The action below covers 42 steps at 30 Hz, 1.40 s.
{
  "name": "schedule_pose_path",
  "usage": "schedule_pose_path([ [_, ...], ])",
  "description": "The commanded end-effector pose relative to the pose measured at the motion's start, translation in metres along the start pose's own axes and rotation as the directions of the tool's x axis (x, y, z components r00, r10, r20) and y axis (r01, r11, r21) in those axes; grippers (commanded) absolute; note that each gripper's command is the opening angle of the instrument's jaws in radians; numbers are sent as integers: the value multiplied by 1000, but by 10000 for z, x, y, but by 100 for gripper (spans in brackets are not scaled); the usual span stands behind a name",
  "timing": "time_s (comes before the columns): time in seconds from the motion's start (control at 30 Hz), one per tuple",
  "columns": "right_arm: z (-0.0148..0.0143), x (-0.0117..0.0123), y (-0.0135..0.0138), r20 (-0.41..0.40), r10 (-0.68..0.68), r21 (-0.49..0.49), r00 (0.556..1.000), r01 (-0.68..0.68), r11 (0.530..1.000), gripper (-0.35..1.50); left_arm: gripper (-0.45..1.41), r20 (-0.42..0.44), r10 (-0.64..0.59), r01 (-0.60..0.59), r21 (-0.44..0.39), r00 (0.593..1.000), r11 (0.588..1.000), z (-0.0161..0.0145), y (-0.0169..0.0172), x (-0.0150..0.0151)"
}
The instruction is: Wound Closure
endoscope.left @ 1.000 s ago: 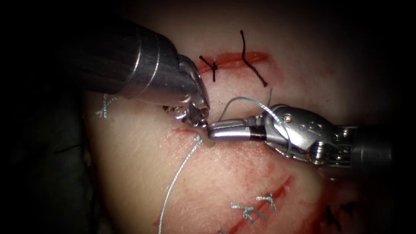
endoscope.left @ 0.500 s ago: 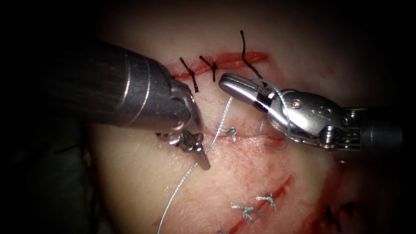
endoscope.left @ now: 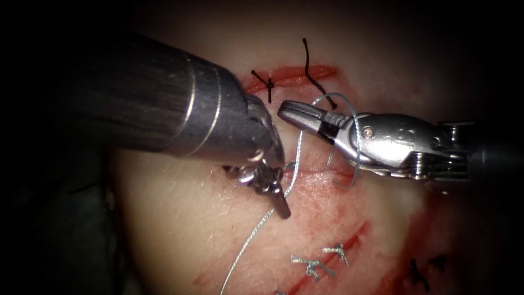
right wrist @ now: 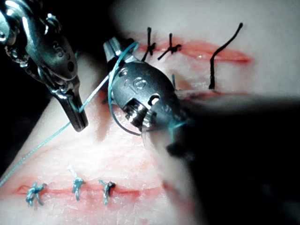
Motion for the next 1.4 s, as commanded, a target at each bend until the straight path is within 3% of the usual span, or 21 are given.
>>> schedule_pose_path([
  [0.03,10,0,0,-2,-8,4,1000,8,1000,-35,-45,10,3,-3,-4,1000,1000,5,2,6],
  [0.23,15,-6,-3,30,-72,88,997,69,994,-35,-45,63,29,-26,-46,998,999,-3,32,7],
  [0.4,19,-18,-9,32,-125,234,992,114,966,-35,-45,87,69,-65,-50,994,997,-25,43,11],
  [0.5,21,-25,-17,-27,-150,413,988,148,899,-35,-45,101,136,-137,3,985,991,-62,37,21],
  [0.57,22,-26,-17,-44,-160,466,986,162,870,-35,-45,123,151,-158,50,981,986,-74,32,23],
  [0.73,23,-27,-19,-124,-142,565,982,188,804,-35,-45,127,206,-213,46,970,976,-90,20,25],
  [0.9,24,-32,-22,-152,-114,602,982,183,777,-35,-45,162,243,-257,75,956,963,-99,9,24],
  [1.13,24,-32,-24,-173,27,663,985,96,742,-35,-45,212,278,-307,116,937,945,-103,-7,36],
  [1.4,22,-29,-24,-233,173,673,957,30,739,-35,-45,216,245,-285,179,945,942,-79,-34,43],
])
